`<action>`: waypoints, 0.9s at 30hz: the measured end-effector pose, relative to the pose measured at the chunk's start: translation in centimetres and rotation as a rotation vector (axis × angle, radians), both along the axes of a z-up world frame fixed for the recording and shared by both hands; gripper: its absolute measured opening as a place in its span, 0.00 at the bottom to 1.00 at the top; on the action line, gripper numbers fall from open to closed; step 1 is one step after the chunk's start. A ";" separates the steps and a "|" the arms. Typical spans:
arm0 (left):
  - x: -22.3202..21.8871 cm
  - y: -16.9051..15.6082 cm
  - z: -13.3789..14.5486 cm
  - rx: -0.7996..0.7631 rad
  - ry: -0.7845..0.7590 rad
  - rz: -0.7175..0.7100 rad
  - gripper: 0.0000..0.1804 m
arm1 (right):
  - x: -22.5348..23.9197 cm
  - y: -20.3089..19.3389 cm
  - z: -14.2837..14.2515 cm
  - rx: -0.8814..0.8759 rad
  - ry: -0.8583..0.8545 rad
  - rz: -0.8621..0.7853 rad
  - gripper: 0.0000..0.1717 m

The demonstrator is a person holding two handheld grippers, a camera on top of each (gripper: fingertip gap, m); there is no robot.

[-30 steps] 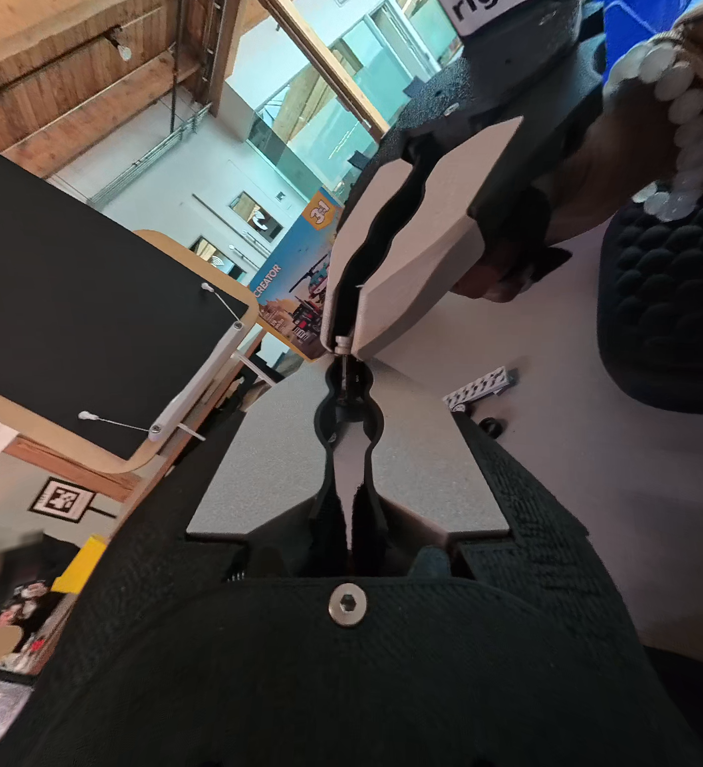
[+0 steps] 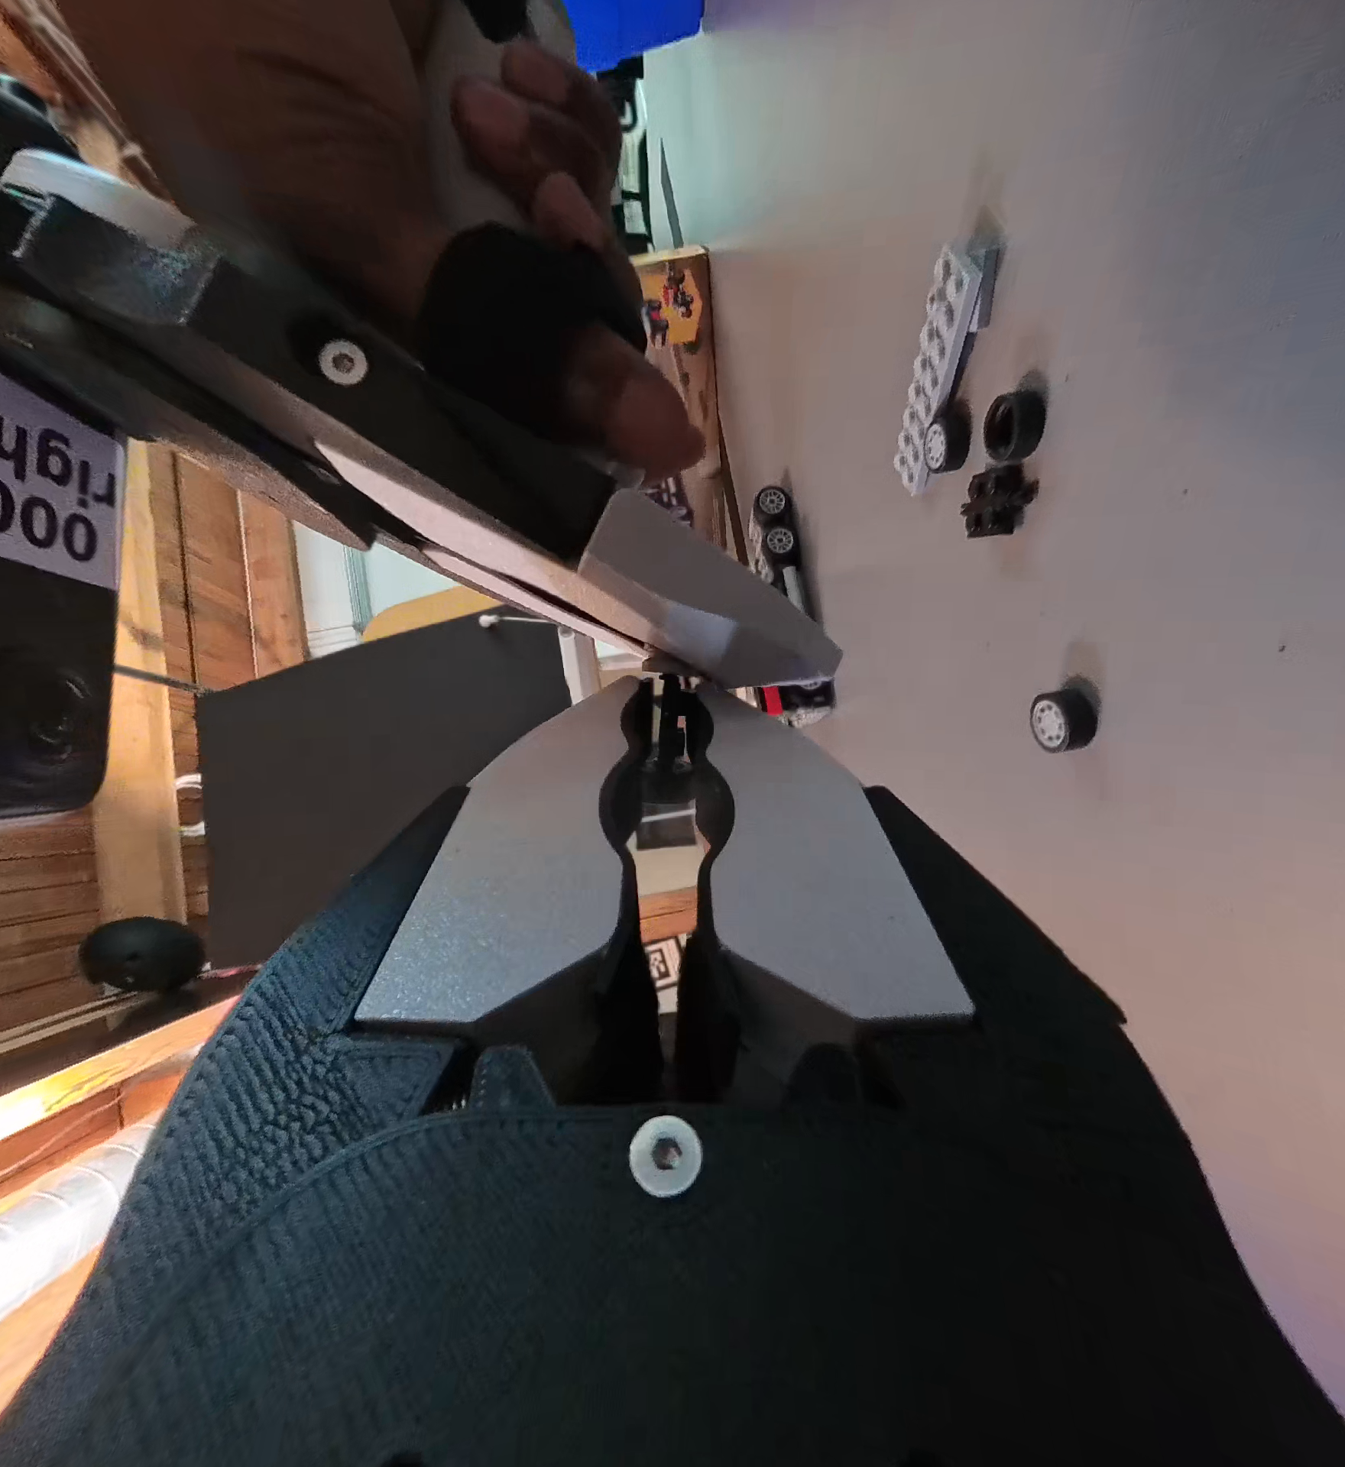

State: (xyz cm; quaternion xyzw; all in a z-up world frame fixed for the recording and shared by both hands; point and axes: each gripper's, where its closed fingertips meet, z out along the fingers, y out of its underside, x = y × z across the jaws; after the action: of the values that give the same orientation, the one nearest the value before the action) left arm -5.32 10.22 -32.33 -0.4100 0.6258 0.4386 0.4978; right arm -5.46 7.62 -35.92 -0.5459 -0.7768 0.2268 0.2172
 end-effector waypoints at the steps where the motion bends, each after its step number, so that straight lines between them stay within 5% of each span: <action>1: 0.1 0.0 -0.1 0.005 -0.004 -0.006 0.04 | 0.1 0.0 -0.1 0.003 0.008 -0.001 0.03; 7: 0.5 -0.1 -0.3 0.031 -0.001 -0.010 0.07 | 0.4 -0.1 -0.4 -0.029 0.024 -0.029 0.03; 9: 0.3 -0.1 0.1 0.063 -0.004 -0.003 0.21 | 0.9 0.9 -1.0 0.028 -0.005 -0.056 0.03; 12: -0.6 -0.3 -0.2 0.009 -0.081 0.015 0.26 | 1.3 1.5 -1.1 0.054 0.008 -0.075 0.03; 15: -0.6 -0.9 -0.7 -0.223 -0.403 0.008 0.25 | 1.2 1.9 -0.7 0.080 0.062 -0.070 0.03; 20: 0.9 -1.8 1.3 -0.791 -1.222 -0.128 0.26 | 0.8 1.9 0.3 0.261 0.213 0.049 0.03; 27: 1.5 -1.1 -0.4 -1.101 -1.560 -0.015 0.19 | 0.4 3.2 1.9 0.671 0.331 0.112 0.03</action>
State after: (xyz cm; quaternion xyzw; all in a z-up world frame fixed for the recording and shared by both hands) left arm -3.82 9.16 -32.71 -0.7598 0.2387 -0.3175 0.5147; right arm -5.09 10.77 -34.06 -0.3568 -0.7909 0.0563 0.4940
